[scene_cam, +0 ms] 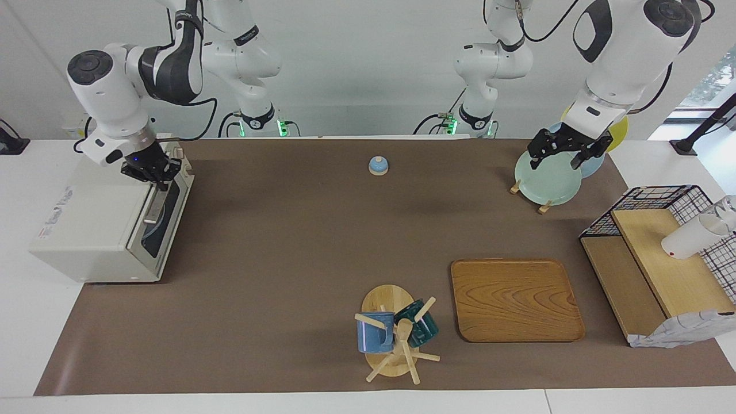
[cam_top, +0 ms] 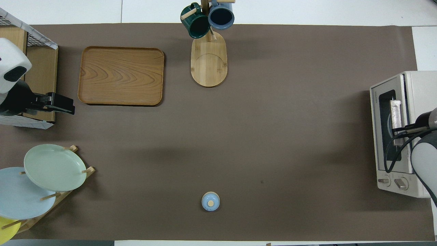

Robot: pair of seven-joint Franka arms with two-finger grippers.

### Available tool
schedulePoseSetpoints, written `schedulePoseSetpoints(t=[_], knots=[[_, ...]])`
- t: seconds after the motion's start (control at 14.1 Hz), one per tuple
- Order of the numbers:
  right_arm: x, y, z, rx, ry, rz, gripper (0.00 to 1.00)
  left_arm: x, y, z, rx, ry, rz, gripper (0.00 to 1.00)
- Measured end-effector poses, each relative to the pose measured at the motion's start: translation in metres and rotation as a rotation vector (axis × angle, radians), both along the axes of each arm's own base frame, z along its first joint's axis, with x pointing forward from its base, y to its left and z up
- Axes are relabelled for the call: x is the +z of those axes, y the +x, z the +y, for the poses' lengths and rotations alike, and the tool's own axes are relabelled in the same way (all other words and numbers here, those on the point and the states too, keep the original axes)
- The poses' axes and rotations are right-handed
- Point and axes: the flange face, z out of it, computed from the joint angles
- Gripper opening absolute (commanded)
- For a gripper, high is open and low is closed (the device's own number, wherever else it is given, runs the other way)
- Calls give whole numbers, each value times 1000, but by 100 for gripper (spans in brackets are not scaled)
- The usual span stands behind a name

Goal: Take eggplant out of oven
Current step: 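Grasp the purple eggplant inside the oven with the right gripper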

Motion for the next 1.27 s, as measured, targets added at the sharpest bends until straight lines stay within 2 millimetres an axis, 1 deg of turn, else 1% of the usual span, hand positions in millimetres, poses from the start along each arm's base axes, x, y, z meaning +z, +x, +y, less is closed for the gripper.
schedulePoseSetpoints(t=[0.14,0.28,0.42,0.64,0.78,0.92,0.99,1.06,1.2,1.27], knots=[[-4,1,13,-6,3,0,0,0,0,0,0,0,0,100],[-17,5,40,-26,28,-2,0,0,0,0,0,0,0,100],[-46,14,69,-45,68,-4,0,0,0,0,0,0,0,100],[-101,24,98,-52,104,-23,0,0,0,0,0,0,0,100],[-135,25,106,-82,110,-31,0,0,0,0,0,0,0,100],[-163,28,107,-113,122,-27,0,0,0,0,0,0,0,100],[-170,29,109,-133,128,-24,0,0,0,0,0,0,0,100],[-171,32,115,-152,129,-23,0,0,0,0,0,0,0,100],[-160,38,140,-181,129,-25,0,0,0,0,0,0,0,100],[-148,43,153,-184,129,-17,2,0,0,0,0,0,0,100]])
